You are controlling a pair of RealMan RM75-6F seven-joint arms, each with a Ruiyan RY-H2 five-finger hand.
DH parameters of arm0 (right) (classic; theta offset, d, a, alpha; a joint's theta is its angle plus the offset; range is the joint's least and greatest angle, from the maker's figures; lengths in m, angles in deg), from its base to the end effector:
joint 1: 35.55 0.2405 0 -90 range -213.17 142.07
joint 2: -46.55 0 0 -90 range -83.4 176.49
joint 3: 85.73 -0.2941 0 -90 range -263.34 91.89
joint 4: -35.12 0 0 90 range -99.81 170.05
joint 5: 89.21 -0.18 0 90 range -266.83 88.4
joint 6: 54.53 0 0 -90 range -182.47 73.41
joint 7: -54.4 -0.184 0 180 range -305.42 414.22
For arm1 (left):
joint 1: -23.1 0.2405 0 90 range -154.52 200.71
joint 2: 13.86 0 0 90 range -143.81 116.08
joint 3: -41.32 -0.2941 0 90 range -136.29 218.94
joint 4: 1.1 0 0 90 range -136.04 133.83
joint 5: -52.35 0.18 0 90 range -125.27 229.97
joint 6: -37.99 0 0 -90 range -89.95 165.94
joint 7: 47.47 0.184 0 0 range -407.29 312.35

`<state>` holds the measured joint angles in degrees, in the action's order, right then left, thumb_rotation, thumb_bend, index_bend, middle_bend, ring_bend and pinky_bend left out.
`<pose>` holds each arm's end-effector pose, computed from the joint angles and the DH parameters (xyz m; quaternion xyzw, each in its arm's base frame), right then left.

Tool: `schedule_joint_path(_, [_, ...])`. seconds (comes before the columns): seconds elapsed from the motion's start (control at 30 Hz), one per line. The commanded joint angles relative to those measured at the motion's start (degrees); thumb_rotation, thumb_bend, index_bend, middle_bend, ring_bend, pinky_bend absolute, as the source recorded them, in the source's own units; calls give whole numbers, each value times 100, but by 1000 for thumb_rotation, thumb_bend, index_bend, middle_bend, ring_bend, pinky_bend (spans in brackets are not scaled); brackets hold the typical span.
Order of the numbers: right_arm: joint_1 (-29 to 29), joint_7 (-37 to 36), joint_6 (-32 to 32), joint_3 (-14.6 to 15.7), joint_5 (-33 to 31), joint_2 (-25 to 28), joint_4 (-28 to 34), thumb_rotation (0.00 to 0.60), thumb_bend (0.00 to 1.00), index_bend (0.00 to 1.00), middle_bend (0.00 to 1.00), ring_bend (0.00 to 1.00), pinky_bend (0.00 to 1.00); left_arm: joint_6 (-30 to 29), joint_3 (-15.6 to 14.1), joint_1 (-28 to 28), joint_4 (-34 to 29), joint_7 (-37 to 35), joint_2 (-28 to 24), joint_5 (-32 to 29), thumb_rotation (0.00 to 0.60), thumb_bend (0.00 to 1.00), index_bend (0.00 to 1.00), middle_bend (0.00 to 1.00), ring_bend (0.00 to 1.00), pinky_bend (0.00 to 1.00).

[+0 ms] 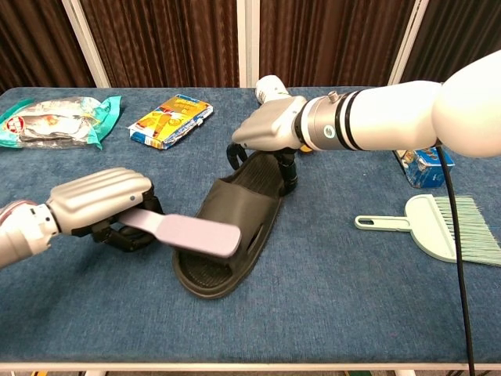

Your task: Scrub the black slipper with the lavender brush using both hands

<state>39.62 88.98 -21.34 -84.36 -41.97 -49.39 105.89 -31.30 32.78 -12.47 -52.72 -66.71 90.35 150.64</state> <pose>-0.0468 -0.4383 -0.1009 0.9189 -0.1574 0.1797 0.3139 -0.2105 0.3197 -0.0877 -0.7963 -0.3457 -0.4289 0.2499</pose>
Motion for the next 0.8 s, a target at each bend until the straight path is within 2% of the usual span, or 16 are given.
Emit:
schedule_joint_path(0.03, [13,20,-55,27,-65,54,56,600,99,199,262,40,94,-309,-27,169,-250,66,-186,52,600,578,1000,1000,1000,1000])
schedule_joint_path(0.07, [19,25,-71,36,-94,83,101,600,91,128,219,20,62,-417,23,226,-294,59,-217,13,600,578,1000,1000,1000,1000])
schedule_joint_path(0.1, [24,30,-78,48,-134,128,169,600,69,38,133,0,18,-558,128,316,-337,26,-233,-89,600,576,1000,1000,1000,1000])
schedule_joint_path(0.13, [28,36,-82,59,-168,167,226,600,49,4,67,0,1,-634,228,385,-353,-4,-231,-202,600,576,1000,1000,1000,1000])
schedule_joint_path(0.2, [43,48,-69,76,-249,271,373,600,26,0,4,0,0,-636,452,497,-325,-44,-213,-502,600,574,1000,1000,1000,1000])
schedule_joint_path(0.37, [-65,-70,225,20,-346,626,807,600,13,0,0,0,0,-169,923,553,-189,332,-208,-1221,600,557,1000,1000,963,1000])
schedule_joint_path(0.53, [-387,-447,658,-111,-118,1251,1380,600,11,0,0,0,0,243,1306,519,-94,932,-116,-1775,600,544,955,957,870,1000])
schedule_joint_path(0.63, [-714,-823,882,-125,177,1664,1639,600,9,0,0,0,0,562,1408,458,-197,1279,-144,-2001,600,501,856,882,792,993])
schedule_joint_path(0.73, [-1046,-1189,1048,-104,384,2048,1792,600,9,0,0,0,0,793,1453,416,-429,1688,-217,-2163,600,370,689,762,658,907])
schedule_joint_path(0.8, [-1272,-1420,1177,-81,596,2306,1916,600,10,0,0,0,0,831,1453,412,-562,1906,-246,-2199,600,280,575,667,556,813])
